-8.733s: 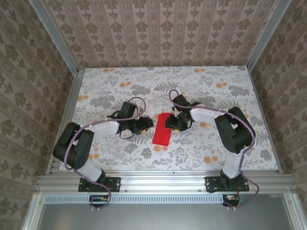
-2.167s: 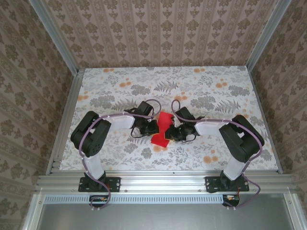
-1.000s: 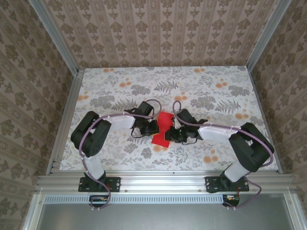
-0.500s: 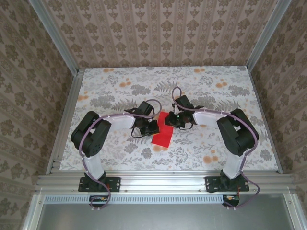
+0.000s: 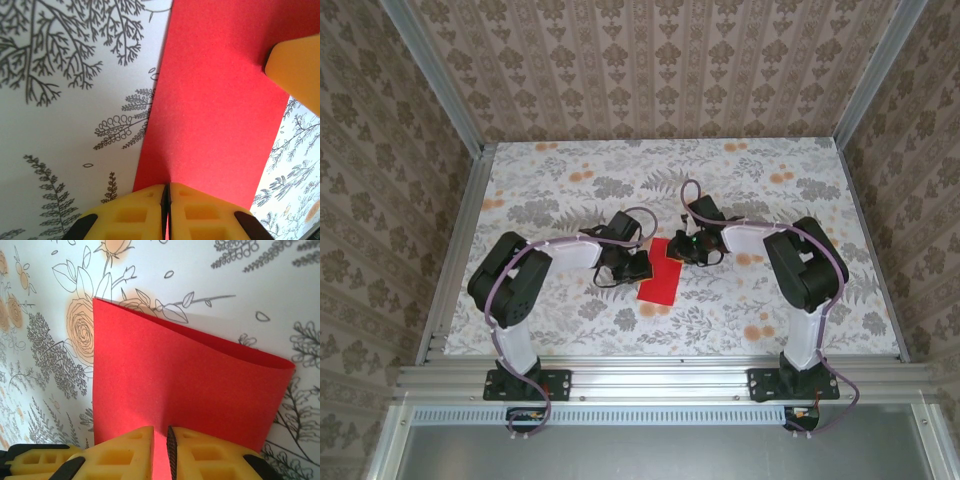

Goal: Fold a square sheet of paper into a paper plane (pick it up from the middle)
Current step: Fold the square sheet of paper in half at the center of the table.

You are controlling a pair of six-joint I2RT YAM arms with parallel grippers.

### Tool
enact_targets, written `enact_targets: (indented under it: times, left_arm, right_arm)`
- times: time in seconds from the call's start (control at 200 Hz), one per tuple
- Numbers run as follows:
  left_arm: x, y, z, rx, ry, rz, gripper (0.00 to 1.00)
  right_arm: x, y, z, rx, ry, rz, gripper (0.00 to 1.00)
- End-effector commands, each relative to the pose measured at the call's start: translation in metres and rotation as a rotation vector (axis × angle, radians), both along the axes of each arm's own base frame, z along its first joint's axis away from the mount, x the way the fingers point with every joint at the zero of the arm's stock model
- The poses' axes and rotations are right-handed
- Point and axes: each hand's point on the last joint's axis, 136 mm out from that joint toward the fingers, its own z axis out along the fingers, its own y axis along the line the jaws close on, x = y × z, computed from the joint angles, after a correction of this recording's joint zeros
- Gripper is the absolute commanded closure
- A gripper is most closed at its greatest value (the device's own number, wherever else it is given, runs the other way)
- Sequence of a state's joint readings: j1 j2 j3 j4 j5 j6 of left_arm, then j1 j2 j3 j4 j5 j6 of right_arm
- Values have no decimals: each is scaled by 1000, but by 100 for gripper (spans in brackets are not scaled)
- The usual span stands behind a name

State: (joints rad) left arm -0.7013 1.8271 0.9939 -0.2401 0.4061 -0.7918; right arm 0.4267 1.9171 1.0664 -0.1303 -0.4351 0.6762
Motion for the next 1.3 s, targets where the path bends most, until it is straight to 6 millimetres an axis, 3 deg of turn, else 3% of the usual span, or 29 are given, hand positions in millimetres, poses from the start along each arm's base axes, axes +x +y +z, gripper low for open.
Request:
enact_targets:
  times: [0.0, 0.095, 0.215, 0.41, 0.575, 0.75, 0.85, 1.04, 1.295]
  left_arm:
    - [-35, 36, -43, 192, 127, -23, 88]
    - [-35, 35, -43, 190, 127, -22, 89]
    - [-33, 35, -43, 191, 126, -16, 89]
    - [-31, 35, -42, 197, 118, -15, 89]
    - [-31, 36, -41, 204, 118, -13, 89]
    - [-32, 37, -42, 210, 118, -19, 89]
    - [-33, 38, -43, 214, 118, -23, 89]
    - [-34, 39, -43, 217, 118, -38, 89]
    - [-36, 41, -47, 227, 125, -48, 89]
  right_arm:
    - [16, -10, -4, -35, -26, -17, 81]
    - [17, -3, 22, 12, -70, -3, 80]
    - [-2, 4, 43, 54, -84, 28, 80]
    - [-42, 11, 22, 48, 2, 77, 79]
    - [-52, 9, 1, 45, 51, 70, 80]
    - [-47, -7, -13, -24, 67, 14, 80]
    - [-38, -14, -8, -31, 43, -23, 80]
    - [-25, 1, 8, 58, -3, -22, 80]
    - [-17, -3, -8, 20, 32, -69, 80]
